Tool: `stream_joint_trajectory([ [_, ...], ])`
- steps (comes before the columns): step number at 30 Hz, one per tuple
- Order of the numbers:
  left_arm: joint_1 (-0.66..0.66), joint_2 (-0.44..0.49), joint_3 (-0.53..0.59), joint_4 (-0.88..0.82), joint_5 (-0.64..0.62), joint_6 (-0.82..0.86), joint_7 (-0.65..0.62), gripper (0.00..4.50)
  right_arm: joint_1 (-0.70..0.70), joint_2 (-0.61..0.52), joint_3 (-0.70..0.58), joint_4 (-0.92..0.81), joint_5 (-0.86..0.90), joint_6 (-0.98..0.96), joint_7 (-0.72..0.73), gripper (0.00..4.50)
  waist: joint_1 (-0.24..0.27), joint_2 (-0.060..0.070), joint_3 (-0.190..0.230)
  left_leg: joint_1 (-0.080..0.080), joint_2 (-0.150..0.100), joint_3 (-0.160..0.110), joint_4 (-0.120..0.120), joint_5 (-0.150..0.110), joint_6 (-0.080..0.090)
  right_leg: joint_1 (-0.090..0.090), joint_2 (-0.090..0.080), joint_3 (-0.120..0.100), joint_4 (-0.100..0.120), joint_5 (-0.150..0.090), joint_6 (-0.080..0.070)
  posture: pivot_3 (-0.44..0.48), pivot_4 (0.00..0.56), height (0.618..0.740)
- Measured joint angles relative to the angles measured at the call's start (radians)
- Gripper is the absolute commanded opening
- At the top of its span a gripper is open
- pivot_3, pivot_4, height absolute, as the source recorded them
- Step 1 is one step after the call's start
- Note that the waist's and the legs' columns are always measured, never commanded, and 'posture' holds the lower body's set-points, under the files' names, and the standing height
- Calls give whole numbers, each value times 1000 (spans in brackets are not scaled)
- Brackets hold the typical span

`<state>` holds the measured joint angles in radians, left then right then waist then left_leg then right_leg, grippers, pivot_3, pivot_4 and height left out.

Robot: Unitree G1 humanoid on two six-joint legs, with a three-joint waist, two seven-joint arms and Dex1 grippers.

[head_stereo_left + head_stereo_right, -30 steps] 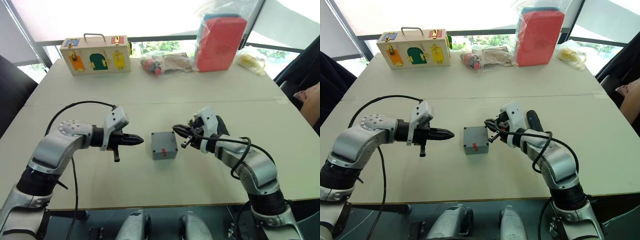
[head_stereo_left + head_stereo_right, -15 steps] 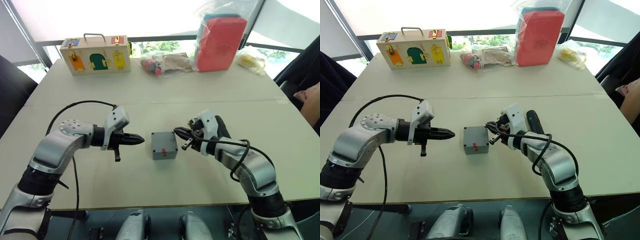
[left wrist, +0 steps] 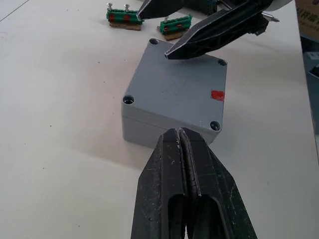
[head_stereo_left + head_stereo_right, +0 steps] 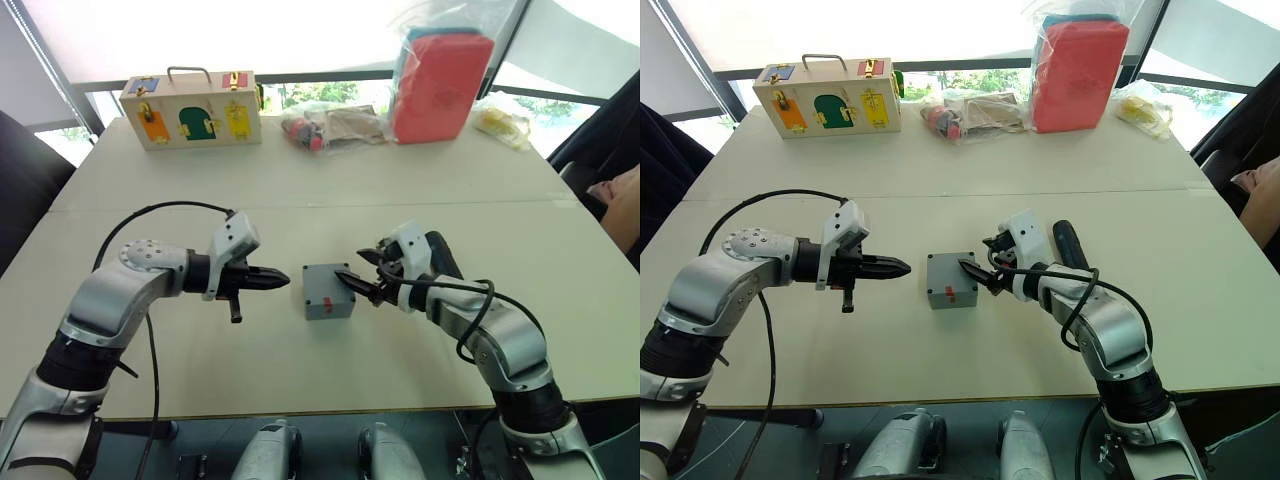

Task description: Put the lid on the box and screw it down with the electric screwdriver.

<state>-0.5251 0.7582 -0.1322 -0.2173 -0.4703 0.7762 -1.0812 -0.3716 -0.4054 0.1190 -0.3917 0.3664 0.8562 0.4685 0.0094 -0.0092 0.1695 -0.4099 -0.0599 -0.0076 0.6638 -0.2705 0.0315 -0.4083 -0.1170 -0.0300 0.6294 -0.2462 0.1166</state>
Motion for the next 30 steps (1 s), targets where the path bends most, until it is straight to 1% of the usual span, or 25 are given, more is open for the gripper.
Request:
stream_joint_trajectory([
  [2,0,-10,2,0,-2,1,6,0,-2,0,-25,-11,15,17,-3,3115,1,0,0,0,0,0,0,0,0,0,0,0,0,0,0,0,150,740],
  [6,-20,-45,4,0,-12,41,63,0,-23,57,-148,-70,97,96,-58,3115,2,0,0,0,0,0,0,0,0,0,0,0,0,0,0,0,150,740],
  [7,-39,-50,5,0,-17,53,77,0,-41,64,-190,-87,132,137,-75,3115,2,0,0,0,0,0,0,0,0,0,0,0,0,0,0,0,150,740],
  [8,-64,-61,16,2,-38,77,80,0,-81,58,-254,-93,193,238,-85,3115,3,1,2,0,0,0,0,0,0,0,-1,0,1,0,0,0,150,740],
  [9,-90,-68,33,2,-65,92,76,0,-131,32,-309,-94,236,316,-88,3115,4,1,4,-1,0,0,1,0,0,-1,-1,0,0,1,0,0,150,740],
  [10,-122,-62,45,2,-93,104,52,0,-204,-30,-377,-93,281,425,-86,3115,4,2,5,-1,-1,0,1,0,0,-1,-1,0,0,1,0,0,150,740],
  [11,-138,-51,47,3,-104,107,35,0,-242,-74,-408,-92,296,476,-83,3442,4,2,5,-1,-1,0,1,0,0,-1,-1,0,0,1,0,0,150,740],
  [12,-152,-31,44,3,-107,101,6,0,-284,-143,-425,-85,308,527,-74,3752,2,2,5,-1,-1,0,0,0,0,-1,-1,0,-1,0,-1,0,150,740],
  [13,-161,-6,37,7,-104,84,-24,0,-315,-211,-431,-72,310,565,-63,3885,1,2,5,-1,0,0,-1,0,0,-1,-1,0,-1,0,-1,0,150,740],
  [14,-167,8,28,14,-97,67,-47,0,-330,-267,-430,-55,312,592,-51,4117,0,2,5,-1,0,0,-2,0,0,-1,-1,0,-2,0,-1,0,150,740],
  [15,-176,17,17,25,-83,46,-72,0,-340,-332,-420,-26,313,626,-33,4398,0,2,5,-1,0,1,-3,0,0,-1,-1,0,-2,0,-2,0,150,740],
  [17,-189,22,-24,30,-57,3,-106,0,-347,-436,-357,29,318,694,6,4398,0,2,6,-1,0,2,-2,0,1,-1,-2,0,-2,0,-2,0,150,740],
  [19,-193,16,-77,25,-25,-45,-138,0,-348,-540,-255,101,350,746,66,4398,-3,2,6,-1,1,2,-1,-1,1,0,-3,1,-3,-1,-4,0,150,740],
  [21,-193,-3,-105,19,-8,-69,-147,0,-350,-596,-184,166,363,751,107,4398,-4,2,6,-1,1,2,0,-1,2,0,-4,1,-3,-2,-5,0,150,740],
  [23,-193,-32,-132,18,13,-102,-147,0,-355,-643,-94,231,359,751,155,4398,-4,1,6,-2,1,2,0,-1,2,0,-5,1,-4,-2,-5,0,150,740],
  [26,-186,-67,-165,18,50,-141,-133,0,-373,-678,32,318,343,731,231,4398,-4,1,7,-3,1,2,0,-1,2,-1,-5,1,-5,0,-2,0,150,740],
  [30,-156,-105,-175,18,76,-157,-98,0,-417,-690,174,426,283,659,313,4398,-7,1,7,-6,1,2,0,-1,2,-4,-4,0,-4,0,-1,0,150,740],
])
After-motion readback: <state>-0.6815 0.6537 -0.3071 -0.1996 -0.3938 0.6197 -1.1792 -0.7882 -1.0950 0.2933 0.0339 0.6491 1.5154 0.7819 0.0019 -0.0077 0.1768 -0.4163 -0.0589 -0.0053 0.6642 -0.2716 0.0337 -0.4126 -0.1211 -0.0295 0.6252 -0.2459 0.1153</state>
